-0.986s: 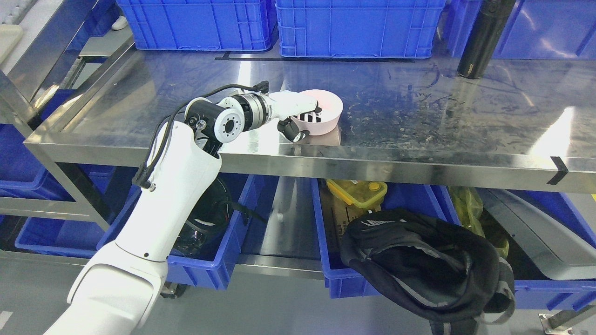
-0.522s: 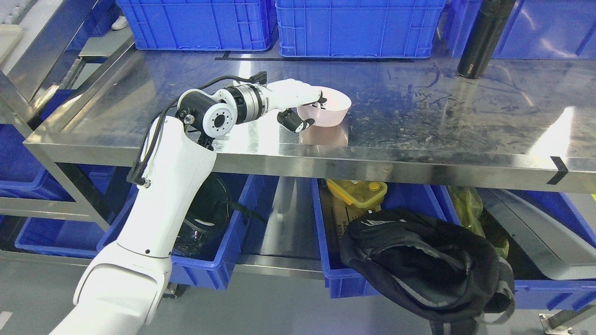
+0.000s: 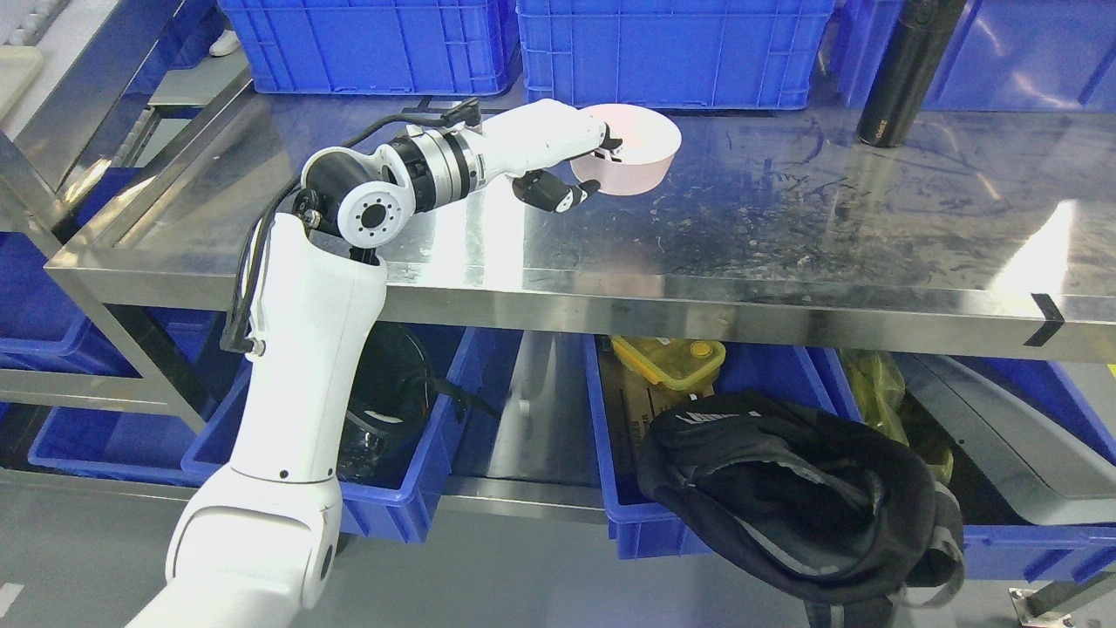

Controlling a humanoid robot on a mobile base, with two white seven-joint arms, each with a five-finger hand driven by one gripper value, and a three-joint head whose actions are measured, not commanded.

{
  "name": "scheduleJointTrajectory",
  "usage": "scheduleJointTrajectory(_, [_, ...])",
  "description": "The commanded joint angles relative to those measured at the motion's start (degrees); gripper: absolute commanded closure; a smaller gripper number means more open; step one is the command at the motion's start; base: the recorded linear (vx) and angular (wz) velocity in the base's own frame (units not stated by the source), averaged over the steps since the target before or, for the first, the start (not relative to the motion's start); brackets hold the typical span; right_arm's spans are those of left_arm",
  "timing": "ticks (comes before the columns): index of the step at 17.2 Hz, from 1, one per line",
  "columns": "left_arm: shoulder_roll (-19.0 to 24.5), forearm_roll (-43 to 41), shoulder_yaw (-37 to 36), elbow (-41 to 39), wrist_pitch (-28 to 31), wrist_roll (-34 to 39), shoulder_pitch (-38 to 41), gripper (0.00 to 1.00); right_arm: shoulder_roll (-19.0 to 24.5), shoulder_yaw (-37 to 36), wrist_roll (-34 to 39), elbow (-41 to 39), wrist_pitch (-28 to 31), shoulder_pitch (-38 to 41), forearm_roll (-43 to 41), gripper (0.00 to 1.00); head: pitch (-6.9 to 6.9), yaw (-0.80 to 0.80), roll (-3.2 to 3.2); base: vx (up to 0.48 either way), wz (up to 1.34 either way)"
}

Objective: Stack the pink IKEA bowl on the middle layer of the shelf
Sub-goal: 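Lift the pink bowl off the shelf with the left hand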

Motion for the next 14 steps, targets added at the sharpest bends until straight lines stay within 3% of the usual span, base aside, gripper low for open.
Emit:
scheduleJointTrajectory(1, [-2.18,0.31,10.54,-5.24,-3.26,-0.26,3.12,0.99,-1.0,0.0,0.0,-1.0,0.03,1.32,0.0,0.0,0.0,0.0,0.0,0.0,0.0])
scheduleJointTrajectory(4, [-2.76,0.22,10.54,-5.59,-8.27,-0.09,5.75,1.0,-1.0,0.0,0.0,-1.0,0.03,1.32,0.0,0.0,0.0,0.0,0.0,0.0,0.0])
scheduleJointTrajectory(14, [-2.76,0.39,8.52,-7.53,-12.67,0.53,8.05,0.99,-1.0,0.0,0.0,-1.0,0.03,1.32,0.0,0.0,0.0,0.0,0.0,0.011,0.08])
